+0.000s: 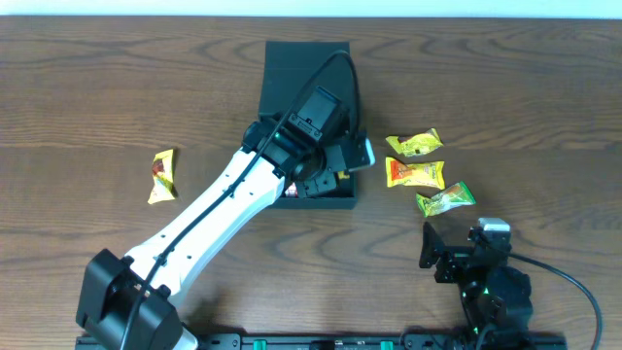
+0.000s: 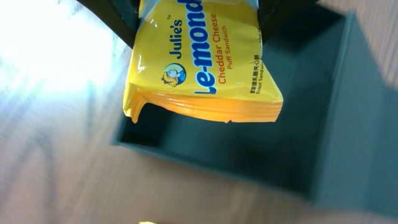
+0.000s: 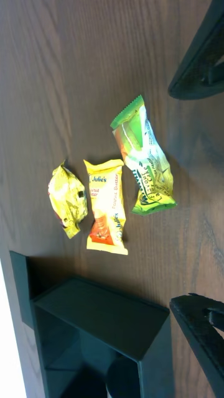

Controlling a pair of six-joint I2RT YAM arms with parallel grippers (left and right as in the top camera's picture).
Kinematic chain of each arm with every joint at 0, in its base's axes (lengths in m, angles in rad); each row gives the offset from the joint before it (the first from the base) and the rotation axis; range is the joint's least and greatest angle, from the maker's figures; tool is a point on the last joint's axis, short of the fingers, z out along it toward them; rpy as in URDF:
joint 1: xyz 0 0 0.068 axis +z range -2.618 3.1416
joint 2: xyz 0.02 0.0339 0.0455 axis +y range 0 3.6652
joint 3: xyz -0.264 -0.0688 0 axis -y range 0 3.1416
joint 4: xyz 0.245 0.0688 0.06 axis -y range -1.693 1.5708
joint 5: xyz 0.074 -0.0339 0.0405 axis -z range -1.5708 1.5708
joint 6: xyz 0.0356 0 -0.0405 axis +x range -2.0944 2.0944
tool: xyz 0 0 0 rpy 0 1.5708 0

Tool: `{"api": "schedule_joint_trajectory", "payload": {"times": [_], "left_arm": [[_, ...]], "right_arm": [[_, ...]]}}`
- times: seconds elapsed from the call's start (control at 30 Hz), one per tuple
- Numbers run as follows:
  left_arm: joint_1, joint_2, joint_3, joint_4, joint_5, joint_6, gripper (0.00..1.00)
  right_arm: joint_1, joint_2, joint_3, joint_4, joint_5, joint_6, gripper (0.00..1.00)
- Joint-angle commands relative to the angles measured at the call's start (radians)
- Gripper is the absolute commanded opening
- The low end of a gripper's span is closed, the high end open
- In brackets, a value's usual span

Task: Pack container
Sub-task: 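Carry the packet into the box beside the can and release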

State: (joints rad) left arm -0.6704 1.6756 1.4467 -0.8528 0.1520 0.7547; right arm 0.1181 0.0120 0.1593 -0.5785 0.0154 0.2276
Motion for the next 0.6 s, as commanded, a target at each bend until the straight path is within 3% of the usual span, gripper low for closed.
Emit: {"api": "schedule_joint_trajectory", "payload": {"times": [0.0,0.13,0.33,0.57], "left_arm": [[0.004,0.005,-0.01,-0.024,0.122,0.193,0.22],[0.004,0.034,-0.01,-0.045,0.137,0.283,0.12],[0.009,0.145,-0.01,-0.04,0.129,0.376,0.1],[0.021,0.221,-0.01,0.052,0.126,0.375,0.08]], "right_arm": [[0.0,-0.006,-0.009,0.0,0.003,0.011,0.99],[0.0,-0.006,-0.009,0.0,0.003,0.011,0.99],[0.0,-0.006,-0.009,0.0,0.003,0.011,0.99],[0.0,-0.006,-0.009,0.0,0.003,0.011,0.99]]}}
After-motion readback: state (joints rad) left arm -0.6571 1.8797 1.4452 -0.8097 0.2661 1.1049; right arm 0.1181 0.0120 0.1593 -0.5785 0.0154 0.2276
